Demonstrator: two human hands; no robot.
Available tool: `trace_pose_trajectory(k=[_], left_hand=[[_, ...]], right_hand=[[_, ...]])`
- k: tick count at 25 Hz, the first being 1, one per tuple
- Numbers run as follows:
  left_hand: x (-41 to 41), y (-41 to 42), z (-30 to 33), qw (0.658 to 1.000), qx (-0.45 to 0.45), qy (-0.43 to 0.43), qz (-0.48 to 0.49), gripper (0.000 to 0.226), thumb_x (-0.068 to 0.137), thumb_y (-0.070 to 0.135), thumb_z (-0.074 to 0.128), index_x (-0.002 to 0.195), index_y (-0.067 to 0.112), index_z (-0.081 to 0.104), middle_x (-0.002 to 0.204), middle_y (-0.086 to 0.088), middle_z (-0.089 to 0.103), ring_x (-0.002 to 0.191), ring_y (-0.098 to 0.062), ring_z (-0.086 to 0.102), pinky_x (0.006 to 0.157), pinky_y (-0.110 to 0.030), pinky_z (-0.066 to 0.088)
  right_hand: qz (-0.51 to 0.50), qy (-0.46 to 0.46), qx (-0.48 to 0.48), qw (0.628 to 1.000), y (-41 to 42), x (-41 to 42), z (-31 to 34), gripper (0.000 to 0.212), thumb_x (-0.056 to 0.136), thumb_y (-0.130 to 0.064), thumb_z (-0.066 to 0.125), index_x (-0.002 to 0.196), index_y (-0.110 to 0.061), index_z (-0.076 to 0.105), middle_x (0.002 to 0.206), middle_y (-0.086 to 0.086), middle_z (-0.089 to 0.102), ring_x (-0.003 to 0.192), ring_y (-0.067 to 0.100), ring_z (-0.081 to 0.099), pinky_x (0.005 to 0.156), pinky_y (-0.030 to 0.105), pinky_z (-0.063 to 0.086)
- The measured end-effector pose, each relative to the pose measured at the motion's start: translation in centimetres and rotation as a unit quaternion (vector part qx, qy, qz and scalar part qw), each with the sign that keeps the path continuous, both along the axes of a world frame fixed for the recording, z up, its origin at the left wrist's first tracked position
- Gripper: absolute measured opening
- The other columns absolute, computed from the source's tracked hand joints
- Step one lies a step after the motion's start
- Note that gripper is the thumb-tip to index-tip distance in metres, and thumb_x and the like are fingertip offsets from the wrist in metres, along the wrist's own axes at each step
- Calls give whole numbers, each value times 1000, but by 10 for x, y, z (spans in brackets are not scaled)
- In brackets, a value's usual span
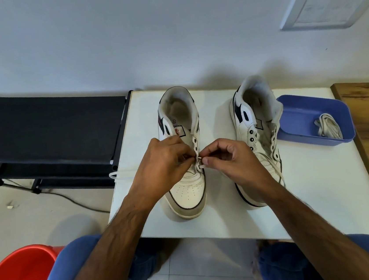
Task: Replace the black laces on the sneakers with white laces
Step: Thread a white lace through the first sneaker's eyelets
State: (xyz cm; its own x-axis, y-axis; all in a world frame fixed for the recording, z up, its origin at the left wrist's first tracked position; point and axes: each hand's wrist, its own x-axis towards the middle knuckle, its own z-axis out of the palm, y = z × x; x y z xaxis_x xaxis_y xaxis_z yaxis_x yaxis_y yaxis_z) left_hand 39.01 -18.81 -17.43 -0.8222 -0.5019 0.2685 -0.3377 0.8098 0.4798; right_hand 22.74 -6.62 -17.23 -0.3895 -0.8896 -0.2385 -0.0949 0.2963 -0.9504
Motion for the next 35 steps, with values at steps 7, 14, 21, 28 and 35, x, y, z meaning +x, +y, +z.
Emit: trace_pose_trajectory(k=[7, 14, 21, 28, 35], left_hand=[[2, -1, 7, 988, 157, 2, 2, 38, 83, 17, 82, 108, 25, 55, 85, 17, 69, 81, -5, 68, 83, -28, 55], [4, -1, 2, 998, 0, -67, -22, 43, 79, 54, 79, 115, 34, 69, 107, 17, 53, 106, -7, 45, 84, -32, 24], [8, -7, 2, 997, 22, -70, 14, 32, 102, 35, 41, 122, 46, 64, 133, 19, 58, 113, -8, 38, 84, -40, 26], [6, -16, 0, 996, 55, -69, -2, 69, 87, -5, 30, 123, 40, 68, 123, 22, 60, 102, -15, 44, 74, -36, 20], [6, -21, 0, 997, 55, -51, -11, 77, 79, -18, 38, 117, 41, 70, 114, 27, 61, 97, -19, 50, 77, -42, 35]], right_hand=[[-3, 73, -30, 997, -3, 6, 4, 8, 88, -7, 74, 89, -16, 73, 83, -8, 75, 82, 8, 72, 78, 24, 59], [-117, -30, -56, 991, -7, 2, 8, 12, 99, -7, 47, 88, -10, 50, 86, 2, 73, 79, 13, 68, 68, 27, 51], [-33, 7, 54, 998, -8, -3, 24, 15, 103, -26, 47, 91, -22, 55, 65, -8, 58, 60, 17, 50, 55, 30, 39], [106, 188, 23, 976, -4, -4, 14, 16, 100, -32, 61, 86, -24, 66, 80, -5, 69, 73, 13, 64, 70, 37, 55], [-102, -377, -195, 900, -7, -26, 35, 26, 96, -18, 46, 71, -16, 42, 54, -1, 42, 50, 13, 37, 51, 25, 33]])
